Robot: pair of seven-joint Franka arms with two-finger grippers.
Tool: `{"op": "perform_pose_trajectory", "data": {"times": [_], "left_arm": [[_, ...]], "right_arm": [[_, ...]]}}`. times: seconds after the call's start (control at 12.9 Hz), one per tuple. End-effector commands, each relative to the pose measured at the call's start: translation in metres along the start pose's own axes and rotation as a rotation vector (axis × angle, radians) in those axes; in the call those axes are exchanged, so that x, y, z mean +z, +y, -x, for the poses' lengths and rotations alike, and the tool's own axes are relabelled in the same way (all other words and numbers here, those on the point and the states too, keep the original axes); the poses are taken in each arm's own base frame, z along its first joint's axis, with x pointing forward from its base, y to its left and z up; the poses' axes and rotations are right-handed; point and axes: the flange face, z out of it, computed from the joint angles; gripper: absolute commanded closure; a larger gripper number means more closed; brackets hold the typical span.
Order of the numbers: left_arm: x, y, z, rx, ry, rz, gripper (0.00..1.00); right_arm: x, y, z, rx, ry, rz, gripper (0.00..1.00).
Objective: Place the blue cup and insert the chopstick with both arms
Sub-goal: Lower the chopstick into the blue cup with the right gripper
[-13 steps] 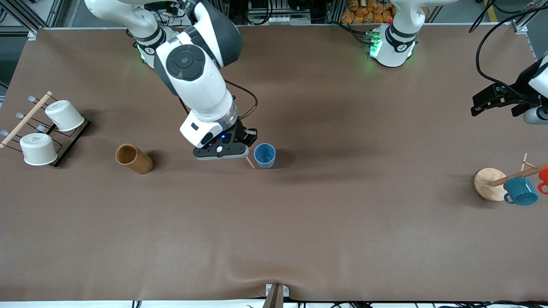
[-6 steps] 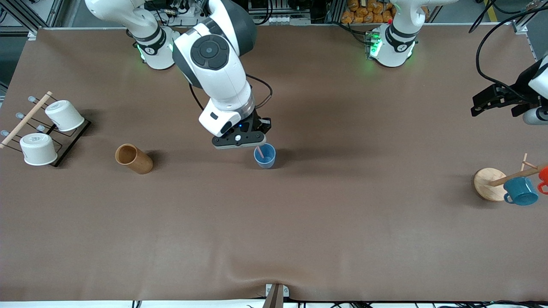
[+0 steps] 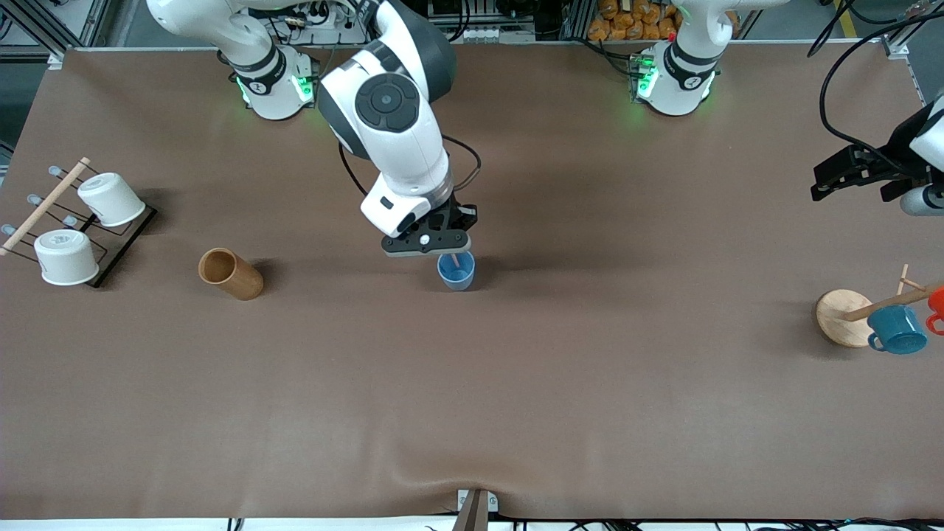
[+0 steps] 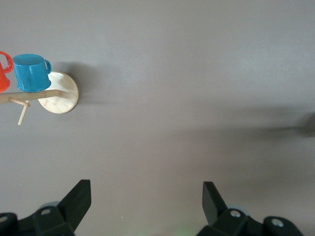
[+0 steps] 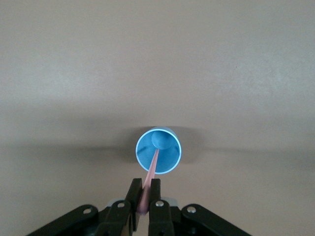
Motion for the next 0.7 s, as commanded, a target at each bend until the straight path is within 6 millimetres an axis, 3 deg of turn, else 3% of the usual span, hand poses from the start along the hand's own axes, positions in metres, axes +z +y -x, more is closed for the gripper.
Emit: {"op": "perform_pose_trajectory", "data": {"times": [0.0, 0.62], "left_arm": [[-0.003, -0.001, 0.004, 0.008, 0.011, -0.004, 0.00], [0.000, 0.001, 0.003, 0.018, 0.005, 0.001, 0.00]], "right_arm": [[0.013, -0.008, -0.002, 0.021, -0.002, 0.012, 1.00], [0.048, -0.013, -0.008, 0.018, 0.025, 0.036, 1.00]]}}
